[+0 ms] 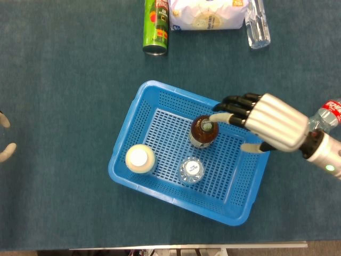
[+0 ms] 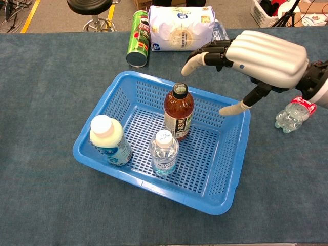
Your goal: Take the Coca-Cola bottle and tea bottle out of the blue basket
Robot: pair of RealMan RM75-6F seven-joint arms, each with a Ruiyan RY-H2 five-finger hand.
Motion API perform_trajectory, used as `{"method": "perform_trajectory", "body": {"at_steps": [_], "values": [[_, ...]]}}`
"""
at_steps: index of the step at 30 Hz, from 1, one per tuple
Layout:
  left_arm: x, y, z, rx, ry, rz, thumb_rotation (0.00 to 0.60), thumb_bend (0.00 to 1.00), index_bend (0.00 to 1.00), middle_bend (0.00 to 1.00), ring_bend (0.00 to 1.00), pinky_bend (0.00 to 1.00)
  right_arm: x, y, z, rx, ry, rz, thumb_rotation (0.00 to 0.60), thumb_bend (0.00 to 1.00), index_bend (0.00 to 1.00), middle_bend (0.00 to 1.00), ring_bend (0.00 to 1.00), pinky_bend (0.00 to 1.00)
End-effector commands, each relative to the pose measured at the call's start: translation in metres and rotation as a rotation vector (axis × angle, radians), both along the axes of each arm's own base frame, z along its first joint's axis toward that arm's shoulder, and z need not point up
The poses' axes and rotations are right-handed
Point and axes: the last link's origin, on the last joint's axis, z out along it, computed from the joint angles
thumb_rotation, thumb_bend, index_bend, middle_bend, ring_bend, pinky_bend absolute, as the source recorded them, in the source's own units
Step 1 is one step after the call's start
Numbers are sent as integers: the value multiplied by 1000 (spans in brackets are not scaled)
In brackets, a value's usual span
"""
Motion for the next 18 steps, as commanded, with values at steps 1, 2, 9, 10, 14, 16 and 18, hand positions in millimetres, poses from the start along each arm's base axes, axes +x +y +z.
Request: {"method": "perform_trajectory", "body": {"at_steps": [1, 2, 9, 10, 14, 16, 18], "values": [[-1, -2, 1, 3, -1, 5, 600, 143, 475, 377, 385, 571, 5, -5, -8, 13, 3, 25, 600, 0, 255, 249, 215, 429], [-2, -3, 1, 5, -1, 7, 600, 143, 475, 377, 385, 571, 6, -6, -10, 17, 3, 29, 600, 0, 255, 249, 214, 428], [-4, -7, 4, 17, -4, 17, 600, 144, 475, 377, 385, 571, 10, -14, -19, 40, 12, 40, 600, 0, 254, 249, 213, 428], [-4, -7, 3, 17, -4, 19, 600, 144, 475, 377, 385, 571, 10, -14, -21, 42, 14, 40, 600, 0, 254, 249, 213, 428], [-5, -8, 4, 18, -5, 23, 600, 144, 475, 377, 385, 571, 9, -16, -24, 49, 22, 34, 600, 0, 254, 249, 213, 428], [-5, -8, 3, 17, -6, 26, 600, 143, 475, 377, 385, 571, 8, -17, -26, 54, 30, 29, 600, 0, 255, 249, 213, 428], [-5, -8, 3, 15, -5, 26, 600, 144, 475, 377, 385, 570, 8, -18, -28, 60, 34, 26, 600, 0, 254, 249, 213, 428]]}}
